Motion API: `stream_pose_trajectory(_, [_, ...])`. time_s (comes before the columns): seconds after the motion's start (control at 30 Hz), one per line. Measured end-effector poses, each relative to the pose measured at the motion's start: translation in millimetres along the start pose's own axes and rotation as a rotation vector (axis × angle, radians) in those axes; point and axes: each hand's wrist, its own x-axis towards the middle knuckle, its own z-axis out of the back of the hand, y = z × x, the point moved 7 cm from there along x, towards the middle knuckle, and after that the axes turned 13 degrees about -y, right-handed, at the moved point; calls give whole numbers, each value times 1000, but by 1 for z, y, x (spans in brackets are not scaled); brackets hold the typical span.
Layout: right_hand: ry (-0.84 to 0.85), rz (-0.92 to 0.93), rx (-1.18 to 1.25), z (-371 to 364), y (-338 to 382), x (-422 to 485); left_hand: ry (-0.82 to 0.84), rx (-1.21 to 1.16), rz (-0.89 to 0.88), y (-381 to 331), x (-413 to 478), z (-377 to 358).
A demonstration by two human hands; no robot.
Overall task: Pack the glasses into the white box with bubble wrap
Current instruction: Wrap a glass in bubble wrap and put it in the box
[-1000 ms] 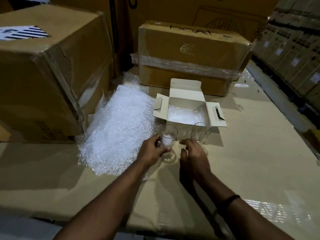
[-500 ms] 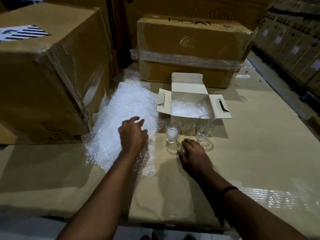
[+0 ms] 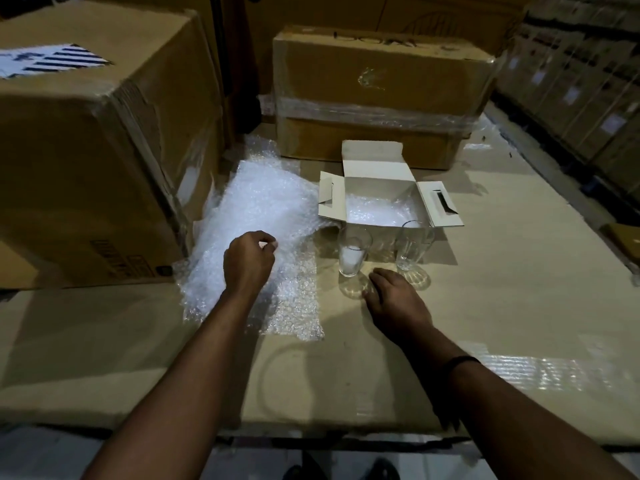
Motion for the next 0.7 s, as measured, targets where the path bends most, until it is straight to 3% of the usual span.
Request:
stream_pose_trajectory(0.1, [-1,-25,13,1,1,-2,-44,19,-116,-4,-1,7])
stream_pose_trajectory(0.17, [0,-35,20,1,2,-2,102,157,-188,0,-1,-5])
stream_pose_trajectory(0.27, [11,-58,20,0,2,-3,315,242,-160,14,-1,-26])
stream_pose_trajectory(0.43, [15,-57,18,0,1,-2,338,289,-235,12,4,-33])
stream_pose_trajectory(0.57, [-8,-48,28,3,3,-2,193,215,-317,1,8,-26])
stream_pose_trajectory(0.63, [-17,-37,25,4,4,-2,276,197,-386,-9,-2,-33])
stream_pose_trajectory(0.7, [-15,-35,24,3,3,-2,398,337,-457,-12,-15,-45])
